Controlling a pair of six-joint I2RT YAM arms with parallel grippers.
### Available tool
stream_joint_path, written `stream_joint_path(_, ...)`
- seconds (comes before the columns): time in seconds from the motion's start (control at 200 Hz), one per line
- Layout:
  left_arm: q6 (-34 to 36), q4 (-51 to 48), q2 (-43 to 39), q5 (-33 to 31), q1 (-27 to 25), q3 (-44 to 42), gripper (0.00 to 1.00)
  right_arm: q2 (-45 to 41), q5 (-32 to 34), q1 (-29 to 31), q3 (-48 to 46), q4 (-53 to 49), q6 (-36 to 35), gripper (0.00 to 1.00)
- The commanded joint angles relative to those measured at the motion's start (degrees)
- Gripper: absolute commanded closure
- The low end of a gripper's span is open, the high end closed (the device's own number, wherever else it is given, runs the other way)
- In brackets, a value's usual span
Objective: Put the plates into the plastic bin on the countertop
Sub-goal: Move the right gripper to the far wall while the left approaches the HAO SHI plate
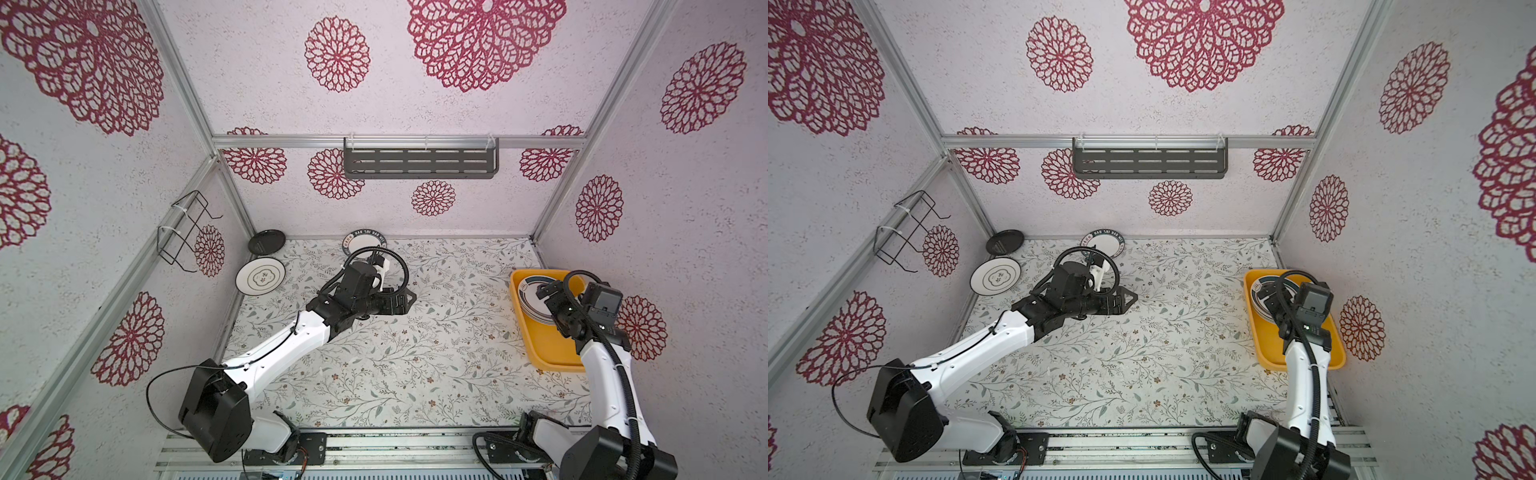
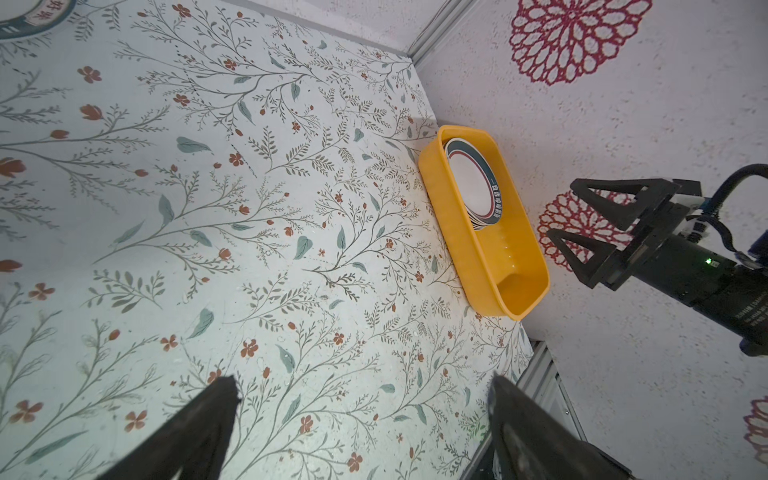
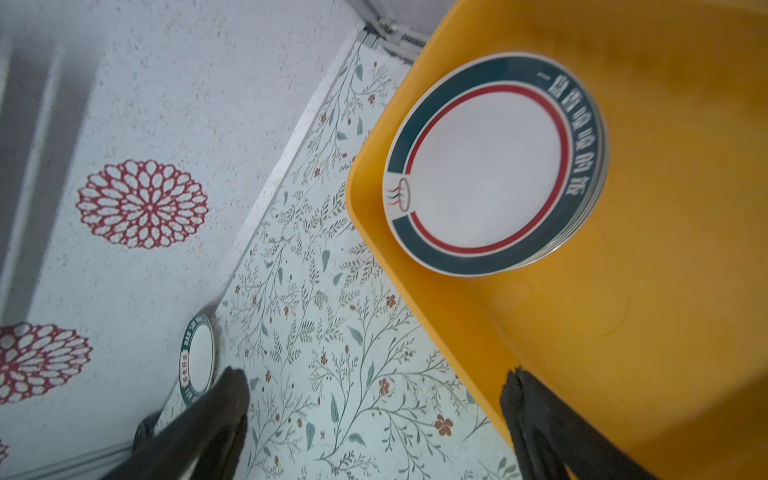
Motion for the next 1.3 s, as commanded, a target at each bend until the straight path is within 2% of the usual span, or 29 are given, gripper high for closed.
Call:
stream_joint_path(0.0, -2.75, 1.89, -3.02, 0.69, 0.11, -2.44, 0.03, -3.59, 1.27, 3.54, 1.2, -2.76, 0.18, 0.01)
stream_joint_path(0.155, -5.26, 1.06, -7.59, -0.52, 0.19, -6.25, 0.03, -7.5, 1.38, 8.03, -1.03, -1.18, 3.93, 0.01)
stream_joint_path(0.28, -5.06, -1.81, -9.95, -2.63, 0.67, -7.01, 0.03, -8.78, 2.36, 12.09, -0.83, -2.6, 4.28, 0.01)
stream_joint_path(0.54, -5.9, -3.23, -9.67, -2.97, 5.12, -7.03, 0.03, -8.29, 8.03, 21.24, -2.7, 1.42, 8.34, 0.01)
stream_joint_path(0.791, -5.21, 1.65, -5.78, 0.58, 11.7, -5.82, 0.03, 2.32, 15.06, 29.39, 2.28, 9.48, 9.46, 0.01)
stream_joint_path(0.906, -5.12, 1.37, -2.25, 1.43, 15.44, -2.81, 0.03, 8.14, 14.69, 31.59, 5.88, 16.73, 8.33, 0.01)
stream_joint_path(1.041, -3.8, 0.47, 2.23, 2.34, 19.26, 1.77, 0.03, 15.89, 16.02, 34.03, 12.72, 19.8, 5.59, 0.01)
stream_joint_path(1.196, -3.73, 0.09, 8.37, 4.4, 24.02, 6.79, 0.03, 24.08, 14.23, 35.67, 18.2, 25.78, 5.01, 0.01)
stream_joint_path(1.291, -3.21, -2.38, 11.13, 2.97, 25.66, 10.31, 0.03, 28.79, 13.29, 36.37, 21.67, 27.39, 4.49, 0.01)
